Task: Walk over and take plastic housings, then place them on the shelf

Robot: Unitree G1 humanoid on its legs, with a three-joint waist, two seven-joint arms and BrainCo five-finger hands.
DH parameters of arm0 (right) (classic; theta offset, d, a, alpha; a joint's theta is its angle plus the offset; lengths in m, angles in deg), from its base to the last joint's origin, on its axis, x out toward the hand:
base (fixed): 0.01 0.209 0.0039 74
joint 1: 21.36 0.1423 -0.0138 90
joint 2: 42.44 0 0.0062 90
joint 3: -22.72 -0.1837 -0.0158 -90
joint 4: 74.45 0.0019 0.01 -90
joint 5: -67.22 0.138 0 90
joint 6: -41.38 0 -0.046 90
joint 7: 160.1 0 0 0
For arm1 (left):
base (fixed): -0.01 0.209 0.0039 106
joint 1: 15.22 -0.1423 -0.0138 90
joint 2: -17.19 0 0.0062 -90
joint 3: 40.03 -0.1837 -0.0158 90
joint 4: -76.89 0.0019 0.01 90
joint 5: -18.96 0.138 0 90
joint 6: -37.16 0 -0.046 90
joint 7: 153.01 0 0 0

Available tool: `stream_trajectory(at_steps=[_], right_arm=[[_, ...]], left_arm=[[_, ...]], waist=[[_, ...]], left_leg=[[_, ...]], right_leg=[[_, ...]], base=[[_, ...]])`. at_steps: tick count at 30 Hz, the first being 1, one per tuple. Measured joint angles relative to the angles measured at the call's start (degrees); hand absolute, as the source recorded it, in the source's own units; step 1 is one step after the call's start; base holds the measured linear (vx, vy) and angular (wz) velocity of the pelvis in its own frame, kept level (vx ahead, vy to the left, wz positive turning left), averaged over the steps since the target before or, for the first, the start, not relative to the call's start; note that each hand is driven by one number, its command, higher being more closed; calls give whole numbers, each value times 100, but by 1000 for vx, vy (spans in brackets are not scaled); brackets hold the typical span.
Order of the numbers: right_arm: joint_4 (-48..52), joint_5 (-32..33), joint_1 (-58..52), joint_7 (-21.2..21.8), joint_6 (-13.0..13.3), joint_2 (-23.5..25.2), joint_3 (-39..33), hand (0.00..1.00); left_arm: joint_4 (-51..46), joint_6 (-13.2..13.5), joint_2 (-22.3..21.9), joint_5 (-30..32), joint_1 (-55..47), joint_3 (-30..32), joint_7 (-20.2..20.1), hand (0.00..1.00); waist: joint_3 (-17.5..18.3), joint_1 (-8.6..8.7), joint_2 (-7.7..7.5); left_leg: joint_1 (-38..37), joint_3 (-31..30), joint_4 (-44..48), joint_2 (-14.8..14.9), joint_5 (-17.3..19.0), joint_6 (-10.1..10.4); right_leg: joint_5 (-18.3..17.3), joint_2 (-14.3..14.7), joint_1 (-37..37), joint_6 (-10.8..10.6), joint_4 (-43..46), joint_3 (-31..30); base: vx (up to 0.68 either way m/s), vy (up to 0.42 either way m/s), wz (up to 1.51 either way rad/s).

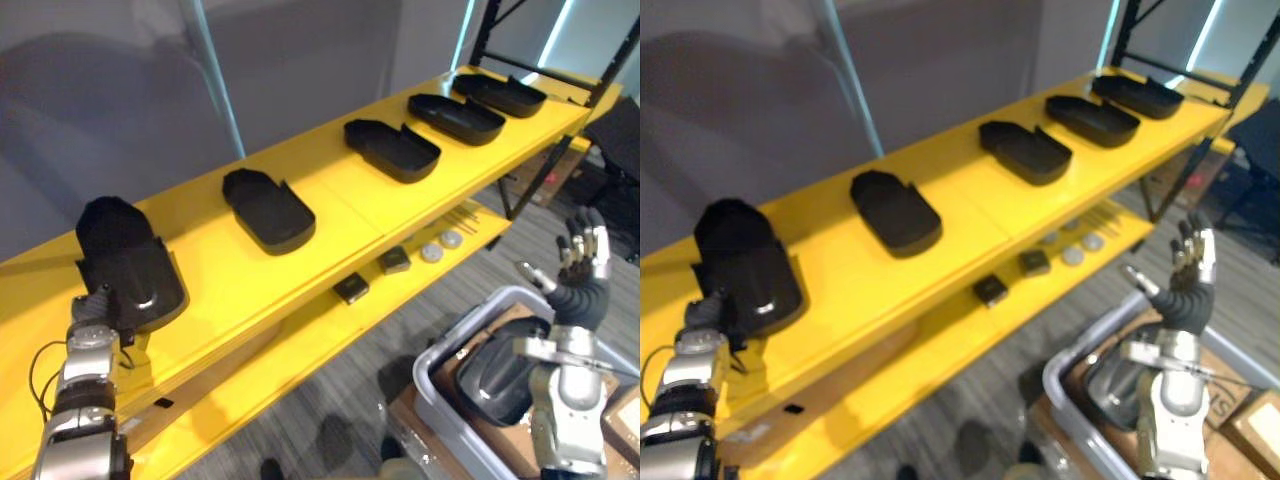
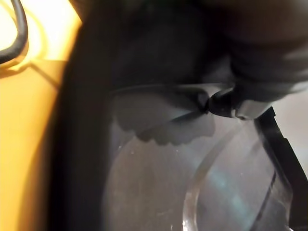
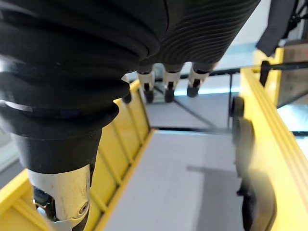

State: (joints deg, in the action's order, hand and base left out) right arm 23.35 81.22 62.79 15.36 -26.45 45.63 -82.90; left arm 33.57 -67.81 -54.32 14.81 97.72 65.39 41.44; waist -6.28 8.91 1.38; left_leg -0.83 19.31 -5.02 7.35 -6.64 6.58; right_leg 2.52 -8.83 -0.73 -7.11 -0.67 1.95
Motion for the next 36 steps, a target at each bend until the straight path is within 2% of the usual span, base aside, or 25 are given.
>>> stream_trajectory(at_steps=[9,17,18,26,36], right_arm=[[1,1,0,89,0,-10,3,0],[2,-2,-1,74,-2,-28,43,0],[2,-2,-1,71,-2,-43,67,0],[6,-5,-3,61,-14,-157,131,0],[6,1,-8,-53,-20,-157,282,0]], left_arm=[[4,15,139,-235,136,17,0,100],[179,14,139,-257,255,18,-1,100],[183,13,139,-257,255,18,-1,0],[232,-26,154,-206,263,18,-5,0],[312,-165,377,86,304,20,-126,0]], waist=[[-282,94,45],[-305,110,72],[-307,112,74],[-408,117,143],[-416,115,133]], left_leg=[[-2,19,4,-5,2,1],[-2,11,24,-5,3,1],[-2,11,24,-5,3,1],[-2,4,3,-4,7,2],[-1,-8,7,-6,6,1]], right_leg=[[5,-1,-24,-8,15,-37],[5,0,-22,-8,11,-37],[5,0,-22,-9,12,-37],[4,-1,-21,-9,16,-33],[0,0,-7,-5,18,-27]], base=[[0,1,-1],[0,0,0],[0,0,0],[0,0,0],[0,0,0]])
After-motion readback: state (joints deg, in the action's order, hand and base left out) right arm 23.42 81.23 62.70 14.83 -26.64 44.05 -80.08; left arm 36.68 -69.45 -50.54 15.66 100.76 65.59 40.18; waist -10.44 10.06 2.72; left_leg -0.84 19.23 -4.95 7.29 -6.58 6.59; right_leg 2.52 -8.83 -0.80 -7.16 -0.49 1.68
